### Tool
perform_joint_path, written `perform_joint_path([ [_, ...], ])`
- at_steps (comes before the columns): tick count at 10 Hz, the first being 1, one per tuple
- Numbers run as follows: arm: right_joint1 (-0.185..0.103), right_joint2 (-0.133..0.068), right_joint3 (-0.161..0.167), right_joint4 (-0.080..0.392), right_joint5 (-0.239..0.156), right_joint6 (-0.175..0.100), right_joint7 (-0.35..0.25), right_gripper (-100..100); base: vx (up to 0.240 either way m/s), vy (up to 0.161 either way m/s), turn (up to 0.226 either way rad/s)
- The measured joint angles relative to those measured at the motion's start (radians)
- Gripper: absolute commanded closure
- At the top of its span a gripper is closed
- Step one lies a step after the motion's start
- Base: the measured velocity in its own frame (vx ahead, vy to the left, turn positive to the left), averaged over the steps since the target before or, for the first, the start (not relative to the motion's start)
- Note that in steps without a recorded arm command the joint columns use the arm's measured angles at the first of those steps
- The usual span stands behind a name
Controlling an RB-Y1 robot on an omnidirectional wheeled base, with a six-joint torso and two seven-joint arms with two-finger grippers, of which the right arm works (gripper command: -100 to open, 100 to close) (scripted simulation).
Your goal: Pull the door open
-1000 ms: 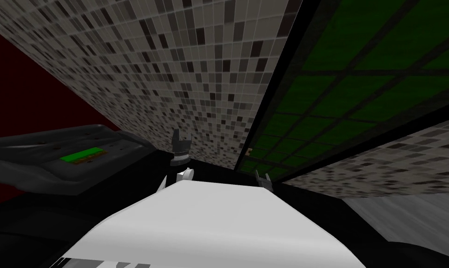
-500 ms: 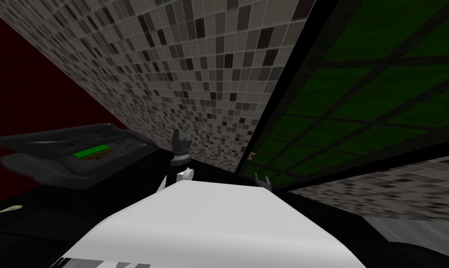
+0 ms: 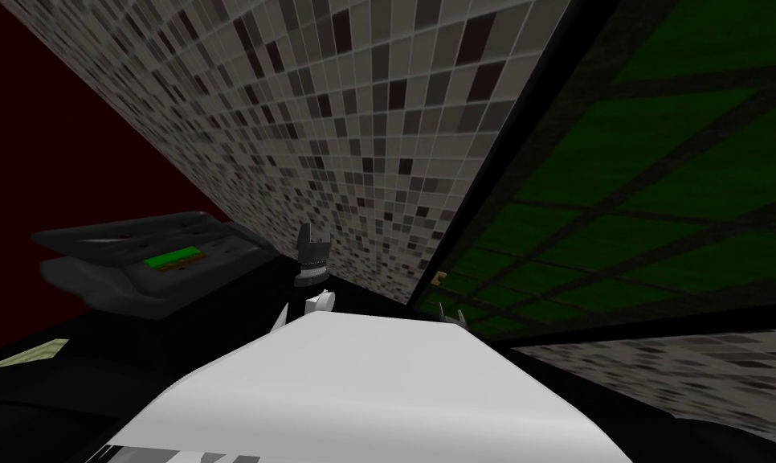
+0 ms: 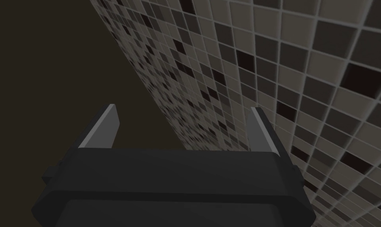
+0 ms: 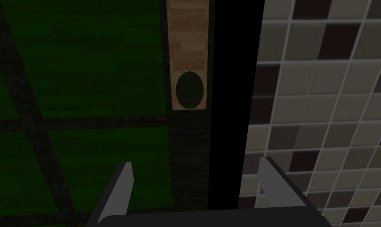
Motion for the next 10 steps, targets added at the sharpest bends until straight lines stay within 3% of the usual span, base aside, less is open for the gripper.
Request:
perform_joint_path([
  [1,0.000,0.001,0.000,0.001,0.000,-0.001,0.003,-100,0.093,-0.009,0.050],
  [6,-0.043,-0.074,-0.031,0.059,-0.022,-0.001,-0.007,-100,0.188,-0.009,0.061],
  [9,-0.070,-0.082,-0.051,0.110,-0.036,-0.012,-0.014,-100,0.130,-0.019,0.016],
  [10,-0.066,-0.081,-0.052,0.114,-0.037,-0.013,-0.015,100,-0.025,0.010,0.017],
])
